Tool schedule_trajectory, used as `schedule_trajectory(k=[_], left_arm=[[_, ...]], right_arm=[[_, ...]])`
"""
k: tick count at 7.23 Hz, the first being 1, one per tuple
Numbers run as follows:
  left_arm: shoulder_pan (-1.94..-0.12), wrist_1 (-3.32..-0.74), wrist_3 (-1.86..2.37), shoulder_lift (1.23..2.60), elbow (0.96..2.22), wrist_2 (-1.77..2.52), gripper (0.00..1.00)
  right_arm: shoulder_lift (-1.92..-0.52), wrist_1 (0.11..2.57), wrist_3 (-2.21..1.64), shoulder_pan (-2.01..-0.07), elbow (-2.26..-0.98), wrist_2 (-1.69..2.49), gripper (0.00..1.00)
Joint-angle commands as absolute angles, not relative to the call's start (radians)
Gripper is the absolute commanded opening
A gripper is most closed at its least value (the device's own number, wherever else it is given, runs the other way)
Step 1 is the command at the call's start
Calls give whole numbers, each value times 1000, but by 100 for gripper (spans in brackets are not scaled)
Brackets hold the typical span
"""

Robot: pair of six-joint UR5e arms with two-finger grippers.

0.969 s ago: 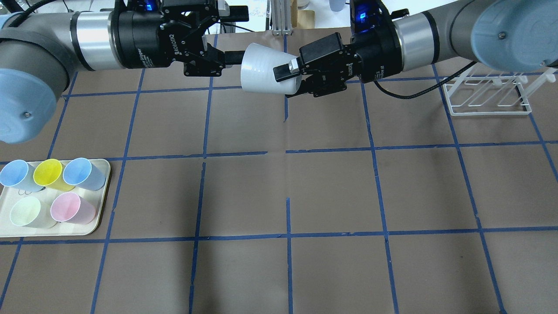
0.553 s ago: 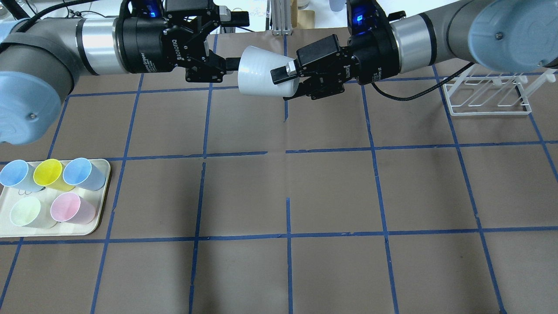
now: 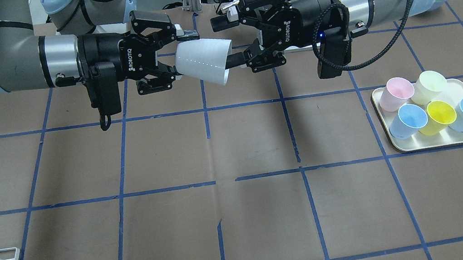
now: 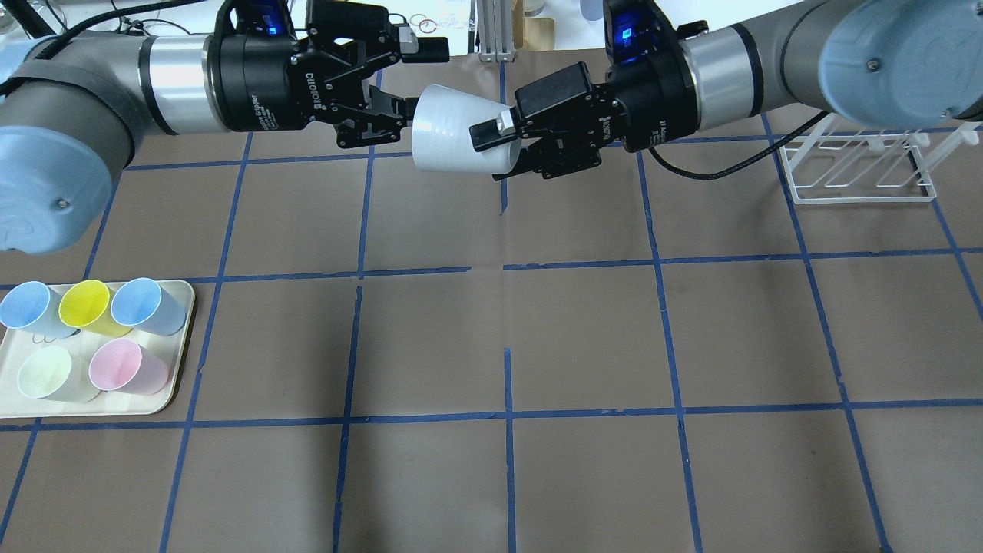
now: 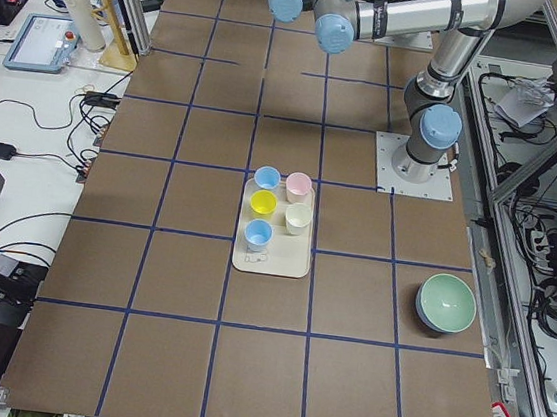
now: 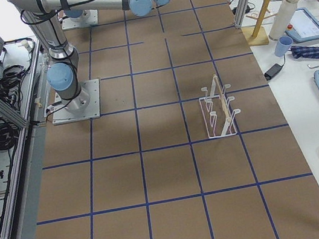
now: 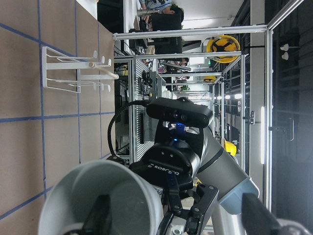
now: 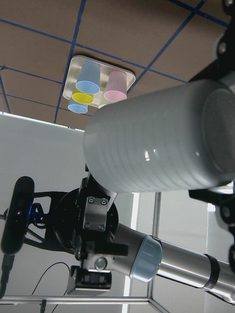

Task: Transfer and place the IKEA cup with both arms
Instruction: 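Close the left gripper on the white cup's base beside the right gripper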

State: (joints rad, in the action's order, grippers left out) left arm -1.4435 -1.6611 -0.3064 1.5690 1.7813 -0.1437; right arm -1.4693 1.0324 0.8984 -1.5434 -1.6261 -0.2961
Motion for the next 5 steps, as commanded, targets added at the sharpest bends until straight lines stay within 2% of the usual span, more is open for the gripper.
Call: schedule_trajectory(k=[1, 2, 4, 5], left_arm=[[-1443, -1663, -307, 1578, 1782, -146, 58], [-1443, -1663, -307, 1582, 1782, -147, 57], [-1443, -1666, -307, 1585, 1782, -147, 44], [-1442, -1667, -307, 1583, 1782, -147, 41]], right_arm=[[-1470, 1032, 894, -1549, -1626, -296, 2], [-1468, 1032, 894, -1549, -1626, -296, 6], [-1468, 1032, 893, -1549, -1626, -296, 13], [-1470, 1032, 893, -1549, -1626, -296, 14]])
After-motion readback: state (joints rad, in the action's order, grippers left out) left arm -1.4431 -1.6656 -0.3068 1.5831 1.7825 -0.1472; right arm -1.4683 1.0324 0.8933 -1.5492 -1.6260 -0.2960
